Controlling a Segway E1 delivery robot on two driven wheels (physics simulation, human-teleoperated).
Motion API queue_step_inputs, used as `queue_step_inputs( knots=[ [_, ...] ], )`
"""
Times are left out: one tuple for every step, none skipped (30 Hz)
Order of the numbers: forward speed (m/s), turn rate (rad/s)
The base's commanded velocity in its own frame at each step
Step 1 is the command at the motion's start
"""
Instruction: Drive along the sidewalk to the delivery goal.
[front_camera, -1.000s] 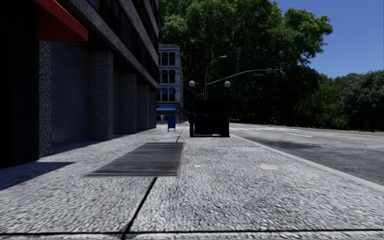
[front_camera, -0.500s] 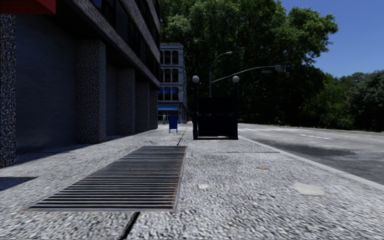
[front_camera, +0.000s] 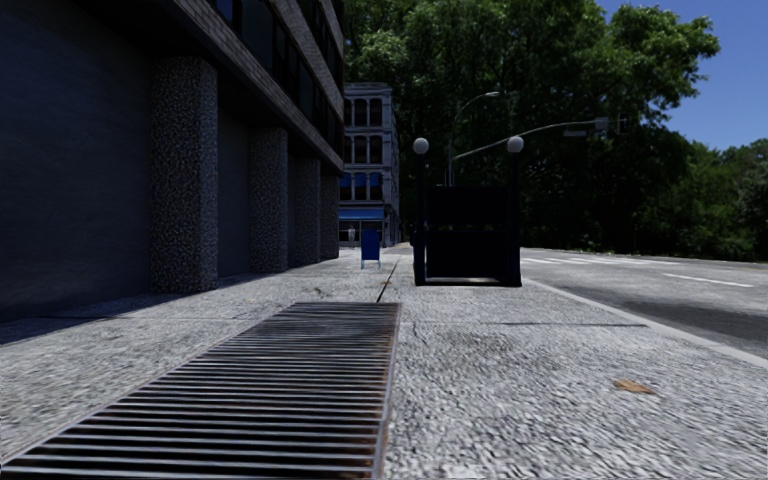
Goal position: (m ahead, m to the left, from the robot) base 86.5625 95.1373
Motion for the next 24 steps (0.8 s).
queue_step_inputs(
  knots=[
    [2.0, 0.28],
    [2.0, 0.28],
    [2.0, 0.28],
    [2.0, 0.28],
    [2.0, 0.28],
    [2.0, 0.28],
    [2.0, 0.35],
    [2.0, 0.42],
    [2.0, 0.46],
    [2.0, 0.46],
    [2.0, 0.46],
    [2.0, 0.46],
    [2.0, 0.46],
    [2.0, 0.46],
    [2.0, 0.46],
    [2.0, 0.46],
    [2.0, 0.46],
    [2.0, 0.46],
    [2.0, 0.46],
    [2.0, 0.46],
    [2.0, 0.46],
    [2.0, 0.46],
    [2.0, 0.46],
    [2.0, 0.46]
  ],
)
